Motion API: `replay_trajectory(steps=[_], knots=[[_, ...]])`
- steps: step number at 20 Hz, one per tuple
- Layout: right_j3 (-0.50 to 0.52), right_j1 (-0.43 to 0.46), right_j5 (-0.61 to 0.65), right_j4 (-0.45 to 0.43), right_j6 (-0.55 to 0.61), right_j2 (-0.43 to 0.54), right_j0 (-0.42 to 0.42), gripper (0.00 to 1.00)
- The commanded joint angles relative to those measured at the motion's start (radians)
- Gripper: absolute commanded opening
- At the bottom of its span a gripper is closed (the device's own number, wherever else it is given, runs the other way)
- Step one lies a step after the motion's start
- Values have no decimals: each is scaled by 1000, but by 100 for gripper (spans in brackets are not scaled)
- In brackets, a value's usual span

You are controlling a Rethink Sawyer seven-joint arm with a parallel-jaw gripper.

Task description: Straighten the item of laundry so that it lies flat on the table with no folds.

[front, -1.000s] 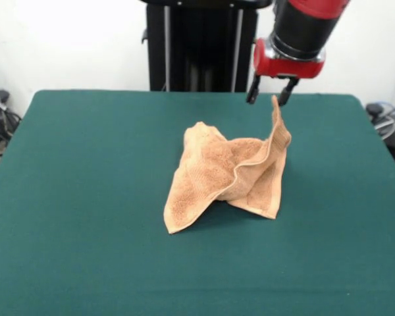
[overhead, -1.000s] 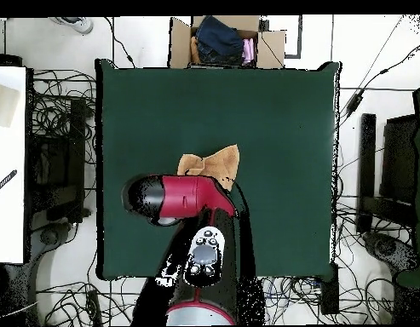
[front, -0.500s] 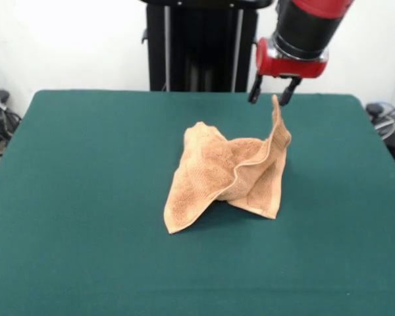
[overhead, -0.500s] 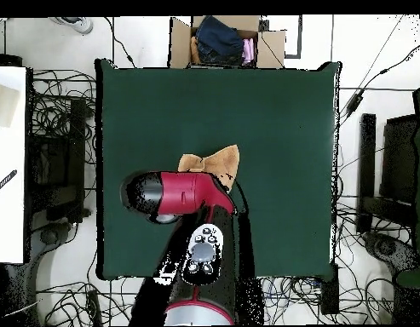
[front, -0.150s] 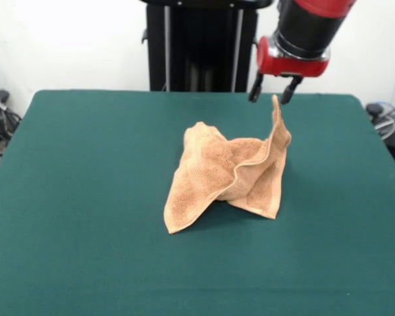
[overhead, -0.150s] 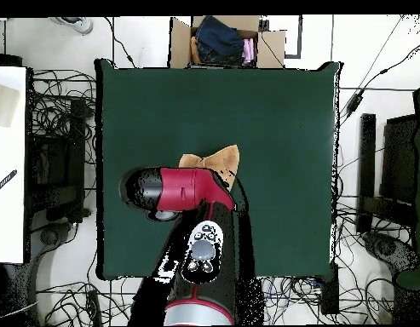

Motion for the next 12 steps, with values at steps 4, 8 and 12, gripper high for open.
replay_trajectory(steps=[4, 8, 12], knots=[[-36, 24, 104, -12, 133, 44, 17, 100], [-36, 25, 102, -11, 136, 45, 16, 100], [-38, 26, 105, -9, 137, 48, 16, 100]])
